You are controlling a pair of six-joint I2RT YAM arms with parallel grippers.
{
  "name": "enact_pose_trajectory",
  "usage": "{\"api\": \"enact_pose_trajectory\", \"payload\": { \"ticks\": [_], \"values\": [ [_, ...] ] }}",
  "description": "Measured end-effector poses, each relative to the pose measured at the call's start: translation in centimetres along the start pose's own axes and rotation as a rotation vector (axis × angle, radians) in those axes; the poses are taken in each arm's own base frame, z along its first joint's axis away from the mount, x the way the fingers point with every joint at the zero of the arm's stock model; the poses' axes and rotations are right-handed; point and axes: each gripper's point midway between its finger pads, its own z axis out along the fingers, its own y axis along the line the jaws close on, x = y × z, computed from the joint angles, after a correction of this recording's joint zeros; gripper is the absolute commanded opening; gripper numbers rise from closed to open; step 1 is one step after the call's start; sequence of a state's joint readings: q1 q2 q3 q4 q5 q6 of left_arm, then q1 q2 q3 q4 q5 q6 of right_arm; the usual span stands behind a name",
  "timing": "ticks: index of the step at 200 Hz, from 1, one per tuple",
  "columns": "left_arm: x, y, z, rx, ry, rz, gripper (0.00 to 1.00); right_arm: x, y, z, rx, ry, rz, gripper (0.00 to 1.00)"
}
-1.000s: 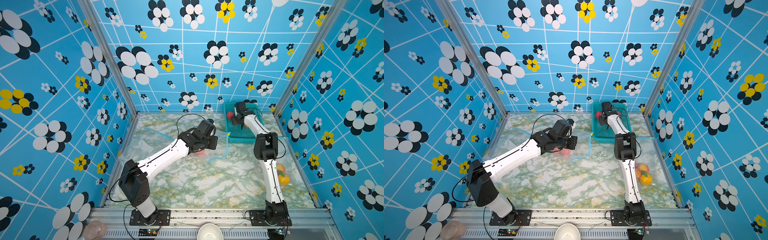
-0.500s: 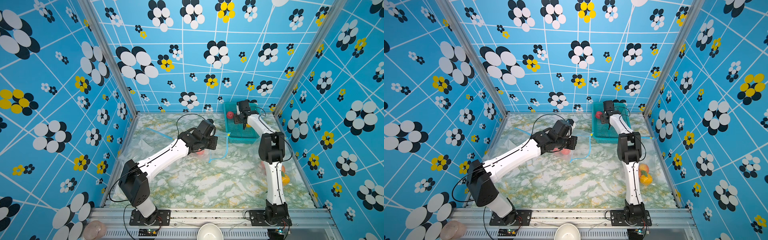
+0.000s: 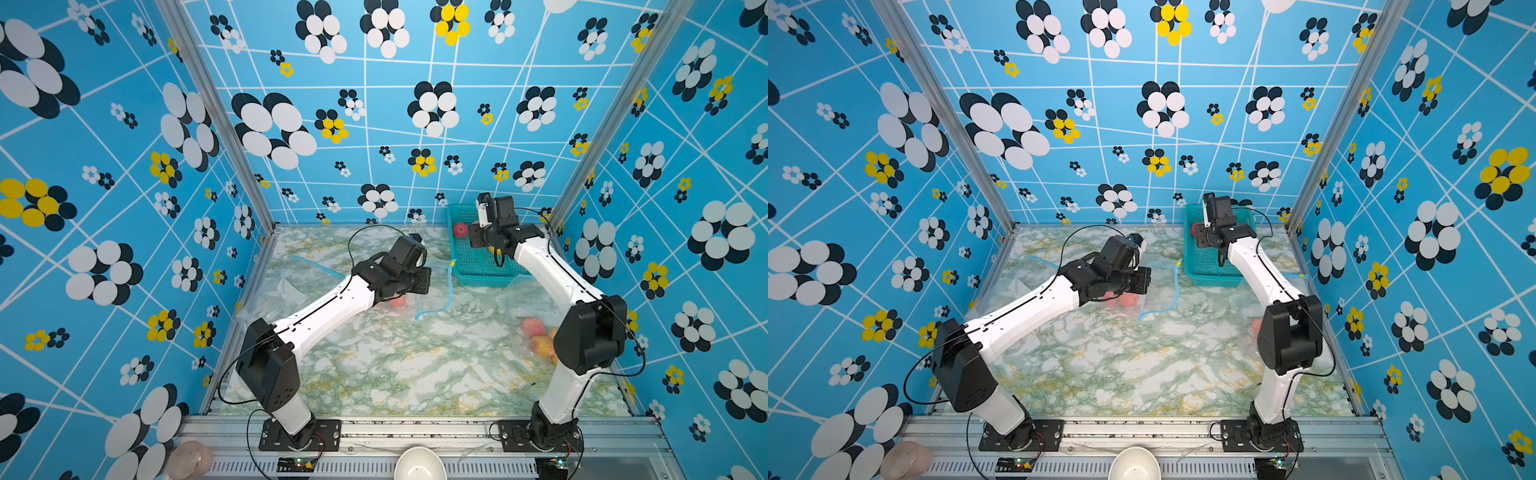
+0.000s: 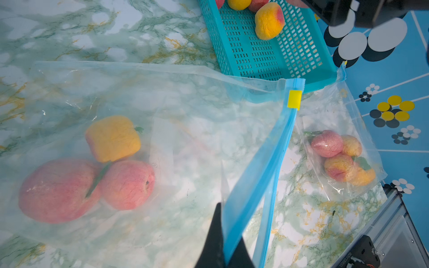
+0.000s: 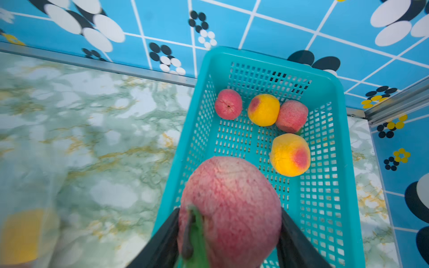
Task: Place the peach in a zip-top bag and seal the zipper
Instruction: Pick up the peach from the basket, then place the peach in the zipper food storage bag.
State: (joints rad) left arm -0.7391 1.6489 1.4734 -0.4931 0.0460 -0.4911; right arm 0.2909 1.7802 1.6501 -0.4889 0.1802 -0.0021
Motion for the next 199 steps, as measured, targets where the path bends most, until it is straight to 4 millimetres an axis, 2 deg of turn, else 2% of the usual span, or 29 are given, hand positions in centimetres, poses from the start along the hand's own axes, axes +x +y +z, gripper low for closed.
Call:
{"api": "enact_pose_trajectory", "payload": {
  "ticks": [20, 77, 115, 130, 157, 199],
  "values": [
    [-0.3, -0.3, 0.0, 0.014, -0.010, -0.008, 0.00, 1.2, 1.8, -3.1, -0.040, -0.008, -0.007, 0.61],
    [-0.1, -0.8, 0.4, 0.030, -0.006, -0.017, 0.00, 6.0, 4.3, -10.1, -0.134, -0.009, 0.036, 0.61],
    [-0.2, -1.1, 0.4, 0.036, -0.008, -0.013, 0.00, 8.6, 6.6, -14.1, -0.234, -0.022, 0.062, 0.61],
    [-0.4, -1.4, 0.4, 0.042, -0.013, -0.010, 0.00, 9.6, 8.2, -15.4, -0.326, -0.027, 0.095, 0.60],
    [-0.8, -2.1, 0.4, 0.059, -0.020, -0.005, 0.00, 11.3, 11.0, -15.6, -0.478, -0.006, 0.174, 0.61],
    [-0.6, -3.0, 0.2, 0.083, -0.012, 0.005, 0.00, 13.7, 14.4, -12.5, -0.604, 0.074, 0.313, 0.61]
  ]
}}
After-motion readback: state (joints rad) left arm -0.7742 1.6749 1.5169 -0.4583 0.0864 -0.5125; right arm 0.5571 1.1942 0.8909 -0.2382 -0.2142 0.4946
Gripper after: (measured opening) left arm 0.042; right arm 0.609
